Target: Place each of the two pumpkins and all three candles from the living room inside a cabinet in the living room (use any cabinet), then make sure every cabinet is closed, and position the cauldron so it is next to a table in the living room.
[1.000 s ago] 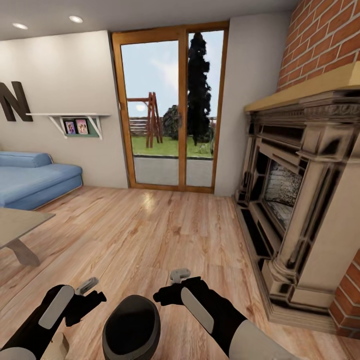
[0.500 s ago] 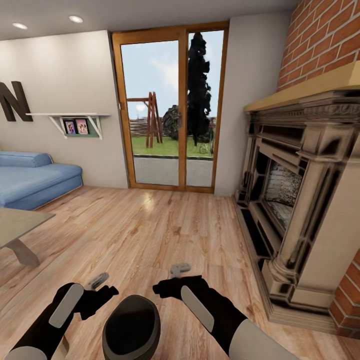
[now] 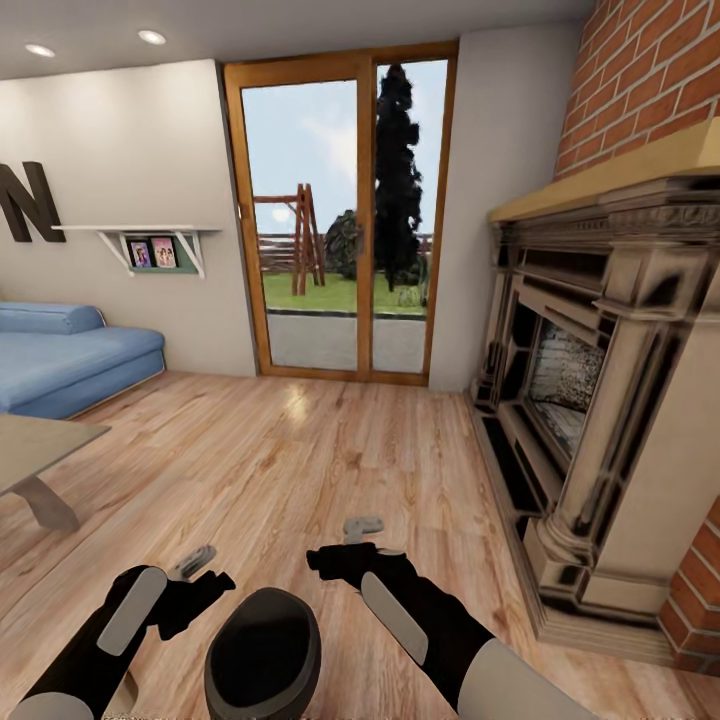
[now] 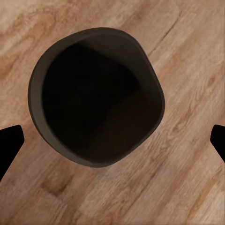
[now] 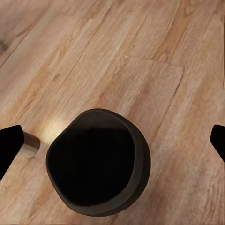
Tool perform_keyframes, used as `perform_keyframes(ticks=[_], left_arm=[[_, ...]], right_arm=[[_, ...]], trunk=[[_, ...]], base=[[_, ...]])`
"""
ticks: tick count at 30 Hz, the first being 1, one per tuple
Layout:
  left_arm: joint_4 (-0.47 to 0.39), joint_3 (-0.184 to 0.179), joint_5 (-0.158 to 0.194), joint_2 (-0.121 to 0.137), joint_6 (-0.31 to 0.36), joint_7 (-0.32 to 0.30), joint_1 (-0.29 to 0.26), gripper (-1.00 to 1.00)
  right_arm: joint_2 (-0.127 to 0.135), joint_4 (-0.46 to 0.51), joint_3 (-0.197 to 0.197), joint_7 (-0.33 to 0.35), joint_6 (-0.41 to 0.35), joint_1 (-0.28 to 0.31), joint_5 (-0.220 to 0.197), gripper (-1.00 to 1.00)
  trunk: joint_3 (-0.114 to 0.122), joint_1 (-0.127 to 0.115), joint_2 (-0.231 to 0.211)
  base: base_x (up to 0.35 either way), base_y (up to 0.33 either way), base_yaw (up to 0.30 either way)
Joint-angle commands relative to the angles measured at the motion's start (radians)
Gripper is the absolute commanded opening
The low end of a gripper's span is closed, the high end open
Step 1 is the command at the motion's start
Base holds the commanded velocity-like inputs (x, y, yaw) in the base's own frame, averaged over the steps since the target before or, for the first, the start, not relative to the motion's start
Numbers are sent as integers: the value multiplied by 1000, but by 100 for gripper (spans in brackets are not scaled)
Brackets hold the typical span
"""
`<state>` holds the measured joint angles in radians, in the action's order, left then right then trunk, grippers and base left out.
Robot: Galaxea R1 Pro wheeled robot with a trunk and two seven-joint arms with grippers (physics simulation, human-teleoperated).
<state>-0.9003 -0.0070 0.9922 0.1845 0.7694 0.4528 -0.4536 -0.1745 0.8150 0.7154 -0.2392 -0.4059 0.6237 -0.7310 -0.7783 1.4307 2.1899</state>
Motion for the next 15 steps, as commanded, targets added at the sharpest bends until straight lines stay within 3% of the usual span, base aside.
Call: perform_keyframes(ticks=[1, 15], left_arm=[[-1, -1, 10, 1, 1, 10, 0, 100], [10, -1, 5, 1, -21, 14, 0, 100]], right_arm=[[0, 1, 3, -9, 1, 1, -10, 100], [0, -49, 7, -9, 32, 1, -13, 100]], trunk=[[-4, 4, 8], [-48, 57, 106]], base=[[0, 0, 0], [0, 0, 0]])
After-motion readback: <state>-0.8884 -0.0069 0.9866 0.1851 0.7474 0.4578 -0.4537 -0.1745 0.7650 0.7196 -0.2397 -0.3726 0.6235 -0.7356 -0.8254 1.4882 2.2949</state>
